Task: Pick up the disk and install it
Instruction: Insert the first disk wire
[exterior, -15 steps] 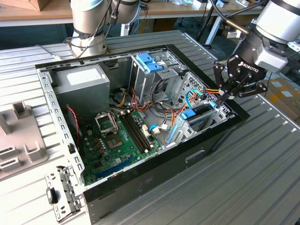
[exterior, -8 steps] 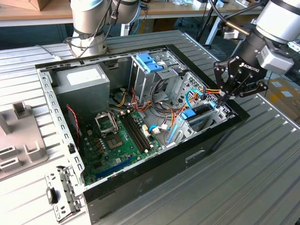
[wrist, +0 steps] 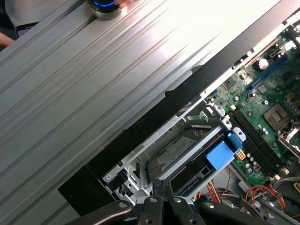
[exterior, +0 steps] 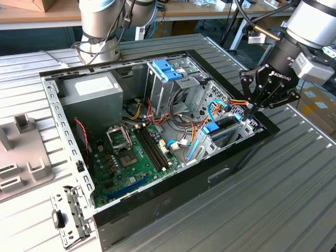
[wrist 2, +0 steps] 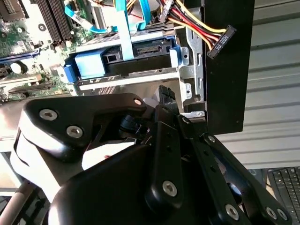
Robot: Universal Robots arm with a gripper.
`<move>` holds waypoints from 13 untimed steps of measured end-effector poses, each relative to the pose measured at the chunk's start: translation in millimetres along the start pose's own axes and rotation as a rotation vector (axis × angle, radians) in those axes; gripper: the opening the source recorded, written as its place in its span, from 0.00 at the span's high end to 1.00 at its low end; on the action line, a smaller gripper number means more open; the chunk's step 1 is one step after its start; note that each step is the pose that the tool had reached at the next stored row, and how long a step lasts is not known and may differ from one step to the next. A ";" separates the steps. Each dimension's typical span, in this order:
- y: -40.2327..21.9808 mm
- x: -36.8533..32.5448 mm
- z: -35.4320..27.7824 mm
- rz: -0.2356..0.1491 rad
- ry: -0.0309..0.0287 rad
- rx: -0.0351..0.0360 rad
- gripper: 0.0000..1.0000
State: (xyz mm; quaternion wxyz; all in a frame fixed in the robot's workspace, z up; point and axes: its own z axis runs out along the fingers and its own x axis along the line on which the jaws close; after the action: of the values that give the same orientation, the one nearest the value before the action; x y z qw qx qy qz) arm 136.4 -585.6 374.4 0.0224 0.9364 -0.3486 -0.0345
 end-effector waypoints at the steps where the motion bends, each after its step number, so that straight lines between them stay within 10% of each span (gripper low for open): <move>1: 0.1 -0.1 0.0 0.000 0.0025 0.0050 0.89; 6: 0.0 0.0 0.2 -0.002 0.0196 0.0464 0.89; 8: -0.1 0.0 0.3 -0.003 0.0192 0.0483 0.89; 10: 0.0 0.1 0.4 -0.003 0.0147 0.0546 0.89; 13: -0.1 0.0 1.0 -0.005 -0.0061 0.0817 0.89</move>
State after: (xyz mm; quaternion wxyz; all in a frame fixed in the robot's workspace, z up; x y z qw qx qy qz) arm 136.4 -585.6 373.4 -0.0169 0.9372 -0.3475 -0.0232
